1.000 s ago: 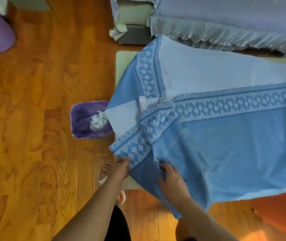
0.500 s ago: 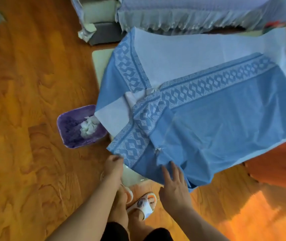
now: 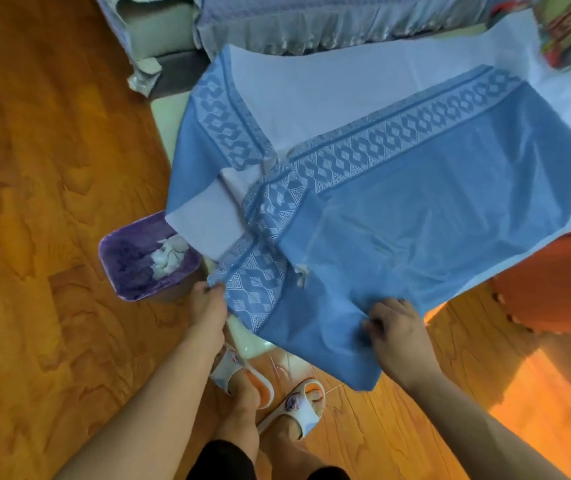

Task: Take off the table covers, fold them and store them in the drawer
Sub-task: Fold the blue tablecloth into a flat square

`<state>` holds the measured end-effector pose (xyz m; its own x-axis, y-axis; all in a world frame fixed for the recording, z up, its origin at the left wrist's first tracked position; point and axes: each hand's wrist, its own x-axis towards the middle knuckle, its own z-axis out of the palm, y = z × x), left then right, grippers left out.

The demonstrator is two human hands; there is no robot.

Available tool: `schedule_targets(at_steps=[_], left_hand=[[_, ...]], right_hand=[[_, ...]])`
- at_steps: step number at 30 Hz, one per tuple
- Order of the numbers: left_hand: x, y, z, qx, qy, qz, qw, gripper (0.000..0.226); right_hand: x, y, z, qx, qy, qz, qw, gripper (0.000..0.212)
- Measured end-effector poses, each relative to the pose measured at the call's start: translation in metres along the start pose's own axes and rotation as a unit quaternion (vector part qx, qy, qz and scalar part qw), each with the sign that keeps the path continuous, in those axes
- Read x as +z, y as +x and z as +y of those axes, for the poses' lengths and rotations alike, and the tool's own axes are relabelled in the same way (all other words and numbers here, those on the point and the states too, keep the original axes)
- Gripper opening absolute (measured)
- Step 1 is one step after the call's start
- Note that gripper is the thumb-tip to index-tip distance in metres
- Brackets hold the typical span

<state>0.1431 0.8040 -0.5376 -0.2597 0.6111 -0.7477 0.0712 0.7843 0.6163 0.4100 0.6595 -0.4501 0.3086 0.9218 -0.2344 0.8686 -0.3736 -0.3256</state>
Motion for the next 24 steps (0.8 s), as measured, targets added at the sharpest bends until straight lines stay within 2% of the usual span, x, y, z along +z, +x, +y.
schedule_targets(at_steps=[1, 3, 6, 8, 9, 10, 12, 13, 15, 17, 18, 19, 21, 23, 24], left_hand=[[-0.006, -0.017, 0.015, 0.02, -0.009, -0.028, 0.999, 0.007], [-0.021, -0.056, 0.069, 0.119, 0.018, -0.075, 0.99, 0.014], [-0.044, -0.114, 0.174, 0.245, 0.023, -0.154, 0.957, 0.028], [-0.05, -0.154, 0.241, 0.333, 0.068, -0.185, 0.922, 0.041], [-0.049, -0.177, 0.275, 0.368, 0.096, -0.18, 0.907, 0.04], [-0.047, -0.206, 0.305, 0.393, 0.113, -0.178, 0.895, 0.039], [-0.04, -0.251, 0.349, 0.42, 0.139, -0.193, 0.876, 0.039], [-0.036, -0.27, 0.366, 0.424, 0.146, -0.197, 0.872, 0.041], [-0.025, -0.293, 0.389, 0.378, 0.13, -0.251, 0.882, 0.039], [-0.013, -0.314, 0.396, 0.247, 0.072, -0.372, 0.892, 0.019], [-0.01, -0.324, 0.396, 0.185, 0.046, -0.426, 0.885, 0.009], [-0.008, -0.33, 0.394, 0.148, 0.037, -0.465, 0.872, 0.008], [-0.009, -0.331, 0.39, 0.129, 0.027, -0.51, 0.85, 0.012], [-0.018, -0.318, 0.394, 0.149, 0.008, -0.536, 0.831, 0.013], [-0.024, -0.306, 0.399, 0.17, -0.003, -0.541, 0.824, 0.012]], right_hand=[[-0.01, -0.002, -0.003, 0.037, 0.041, -0.002, 0.998, 0.027], [-0.039, 0.001, -0.005, 0.139, 0.128, -0.003, 0.982, 0.026], [-0.111, 0.01, -0.012, 0.246, 0.262, 0.012, 0.933, 0.024], [-0.163, 0.01, -0.025, 0.277, 0.325, 0.007, 0.904, 0.025], [-0.185, 0.007, -0.036, 0.283, 0.338, 0.002, 0.897, 0.024], [-0.2, 0.005, -0.048, 0.284, 0.339, 0.007, 0.897, 0.021], [-0.218, -0.009, -0.078, 0.275, 0.304, 0.075, 0.909, 0.009], [-0.222, -0.021, -0.098, 0.251, 0.32, 0.123, 0.905, 0.02], [-0.224, -0.046, -0.151, 0.163, 0.376, 0.173, 0.896, 0.067], [-0.216, -0.054, -0.199, 0.099, 0.293, 0.196, 0.931, 0.106], [-0.211, -0.046, -0.216, 0.088, 0.248, 0.223, 0.939, 0.114], [-0.209, -0.032, -0.229, 0.112, 0.218, 0.259, 0.934, 0.116], [-0.216, -0.004, -0.248, 0.195, 0.218, 0.336, 0.895, 0.1], [-0.228, 0.01, -0.252, 0.244, 0.179, 0.388, 0.871, 0.062], [-0.235, 0.01, -0.252, 0.275, 0.143, 0.38, 0.872, 0.037]])
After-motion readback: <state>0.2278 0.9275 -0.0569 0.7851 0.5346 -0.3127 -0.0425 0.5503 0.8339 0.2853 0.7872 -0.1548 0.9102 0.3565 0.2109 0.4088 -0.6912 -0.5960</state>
